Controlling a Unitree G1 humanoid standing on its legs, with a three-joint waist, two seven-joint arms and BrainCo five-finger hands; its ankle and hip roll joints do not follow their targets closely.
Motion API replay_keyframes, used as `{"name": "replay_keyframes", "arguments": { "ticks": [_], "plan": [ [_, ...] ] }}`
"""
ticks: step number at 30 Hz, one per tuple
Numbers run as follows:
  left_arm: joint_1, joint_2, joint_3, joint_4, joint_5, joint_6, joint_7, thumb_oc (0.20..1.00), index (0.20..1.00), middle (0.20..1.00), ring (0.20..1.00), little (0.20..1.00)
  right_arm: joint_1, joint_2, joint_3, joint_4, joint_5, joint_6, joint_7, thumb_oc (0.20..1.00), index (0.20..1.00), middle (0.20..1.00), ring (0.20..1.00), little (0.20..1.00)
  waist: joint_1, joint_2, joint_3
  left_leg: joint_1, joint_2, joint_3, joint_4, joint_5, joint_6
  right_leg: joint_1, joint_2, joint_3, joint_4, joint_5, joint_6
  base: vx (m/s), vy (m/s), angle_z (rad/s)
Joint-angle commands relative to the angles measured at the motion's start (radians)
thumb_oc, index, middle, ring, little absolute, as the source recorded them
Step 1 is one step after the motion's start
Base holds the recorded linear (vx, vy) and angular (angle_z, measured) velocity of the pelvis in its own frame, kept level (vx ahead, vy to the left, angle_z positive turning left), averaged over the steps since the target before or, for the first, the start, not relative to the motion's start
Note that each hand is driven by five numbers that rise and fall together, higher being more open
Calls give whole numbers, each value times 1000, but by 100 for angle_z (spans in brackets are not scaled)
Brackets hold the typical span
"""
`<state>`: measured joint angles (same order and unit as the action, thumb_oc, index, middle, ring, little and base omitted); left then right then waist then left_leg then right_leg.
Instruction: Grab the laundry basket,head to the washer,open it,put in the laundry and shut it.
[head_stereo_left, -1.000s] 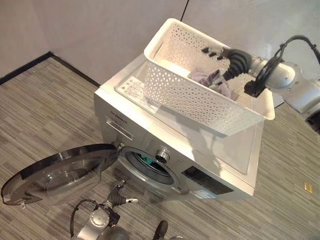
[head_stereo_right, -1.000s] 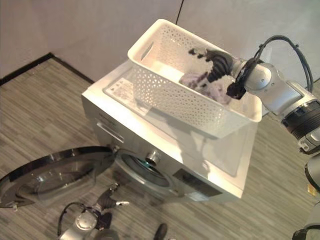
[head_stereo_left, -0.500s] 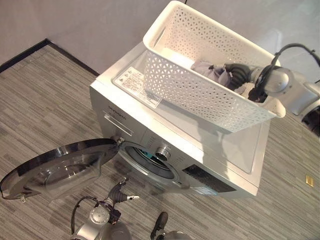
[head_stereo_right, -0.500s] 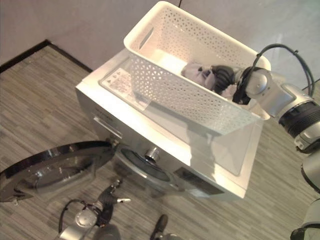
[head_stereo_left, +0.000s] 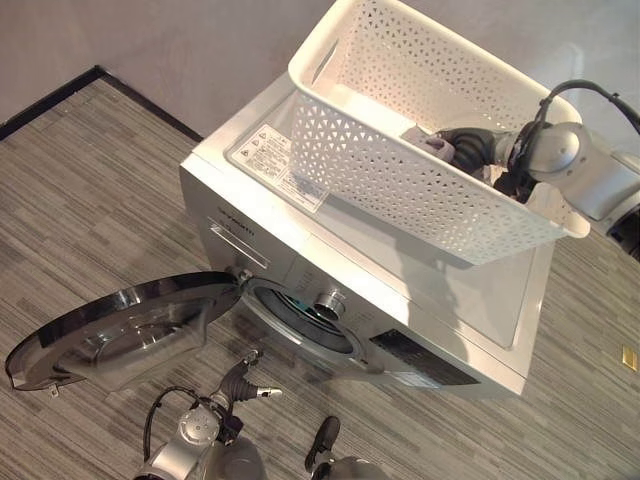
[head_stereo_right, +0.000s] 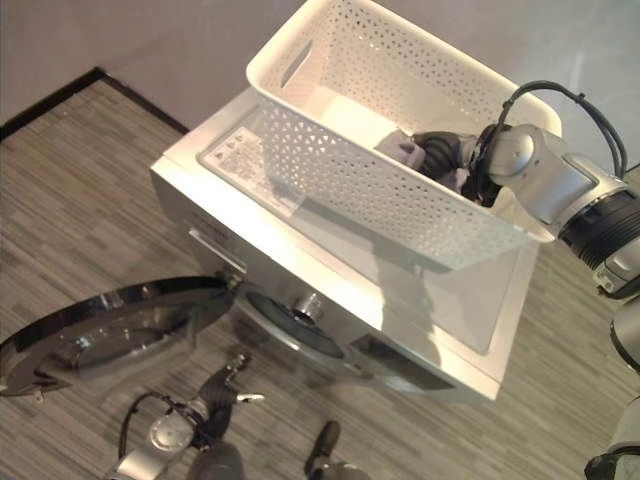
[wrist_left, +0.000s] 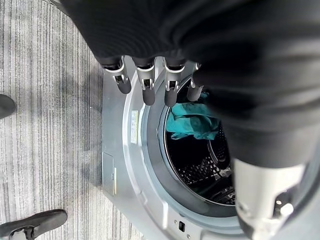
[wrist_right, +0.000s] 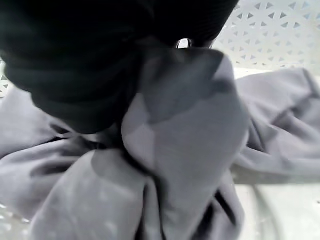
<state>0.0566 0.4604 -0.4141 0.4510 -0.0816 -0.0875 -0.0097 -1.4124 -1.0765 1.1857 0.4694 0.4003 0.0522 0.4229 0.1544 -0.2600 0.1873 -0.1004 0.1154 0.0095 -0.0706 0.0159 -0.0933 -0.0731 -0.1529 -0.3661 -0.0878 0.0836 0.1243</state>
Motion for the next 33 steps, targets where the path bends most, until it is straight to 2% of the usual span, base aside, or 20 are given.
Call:
{"name": "replay_keyframes", "arguments": {
  "ticks": [1, 9, 13, 14, 18, 20, 23, 28, 33],
  "plan": [
    [-37, -21, -6, -21, -28, -51, -6, 1000, 1000, 1000, 1000, 1000, -36, -66, 102, -22, 37, -19, 27, 200, 200, 200, 200, 200, 34, 3, 14, -28, 18, -37, 9, -5, 29, 41, -2, -13, 17, -61, 20, 0, 0, 0],
    [-23, -30, 10, 8, -35, -51, 2, 1000, 1000, 1000, 1000, 1000, -69, -123, 0, -11, 92, -90, -70, 200, 200, 200, 200, 200, 15, -4, -14, 1, 20, -22, 5, -15, 32, 52, 2, 0, 12, -57, 22, 4, -1, -3],
    [-19, -34, 23, 28, -47, -56, 9, 1000, 1000, 1000, 1000, 1000, -71, -174, -106, 22, 143, -134, -134, 200, 200, 200, 200, 200, -2, -9, -35, 12, 18, -18, 3, -19, 35, 59, 2, 5, 9, -56, 24, 18, -8, -9],
    [-17, -36, 25, 36, -45, -58, 10, 1000, 1000, 1000, 1000, 1000, -62, -184, -171, 69, 169, -153, -164, 200, 200, 200, 200, 200, -7, -5, -42, 21, 22, -13, 2, -25, 34, 64, 5, 8, 12, -59, 23, 7, -1, -14],
    [-30, -39, 20, 81, -40, -62, 18, 1000, 1000, 1000, 1000, 1000, -34, -185, -346, 148, 225, -198, -242, 200, 200, 200, 200, 200, -19, -2, -62, 33, 21, -7, -1, -34, 37, 70, 9, 16, 10, -60, 25, 5, -2, -3],
    [-33, -35, 17, 90, -38, -61, 18, 1000, 1000, 1000, 1000, 1000, -31, -183, -369, 167, 222, -203, -259, 200, 200, 200, 200, 200, -21, -7, -66, 31, 18, -8, -1, -32, 39, 69, 7, 15, 9, -59, 25, 0, 0, 0],
    [-47, -30, 14, 132, -29, -57, 36, 1000, 1000, 1000, 1000, 1000, -55, -169, -473, 219, 204, -256, -389, 200, 200, 200, 200, 200, -28, 2, -82, 50, 22, -4, 0, -46, 40, 79, 13, 26, 12, -67, 23, 27, -2, -1],
    [-60, -26, 14, 159, -21, -52, 53, 1000, 1000, 1000, 1000, 1000, -50, -157, -552, 203, 179, -284, -479, 200, 200, 200, 200, 200, -40, 3, -99, 56, 17, -2, 1, -49, 45, 84, 12, 32, 11, -68, 21, 11, 3, -3],
    [-61, -36, 8, 175, -11, -45, 70, 1000, 1000, 1000, 1000, 1000, -17, -125, -654, 196, 138, -314, -604, 200, 200, 200, 200, 200, -48, 21, -110, 72, 14, 3, -2, -56, 49, 90, 14, 43, 12, -70, 20, 10, 4, -5]
  ]
}}
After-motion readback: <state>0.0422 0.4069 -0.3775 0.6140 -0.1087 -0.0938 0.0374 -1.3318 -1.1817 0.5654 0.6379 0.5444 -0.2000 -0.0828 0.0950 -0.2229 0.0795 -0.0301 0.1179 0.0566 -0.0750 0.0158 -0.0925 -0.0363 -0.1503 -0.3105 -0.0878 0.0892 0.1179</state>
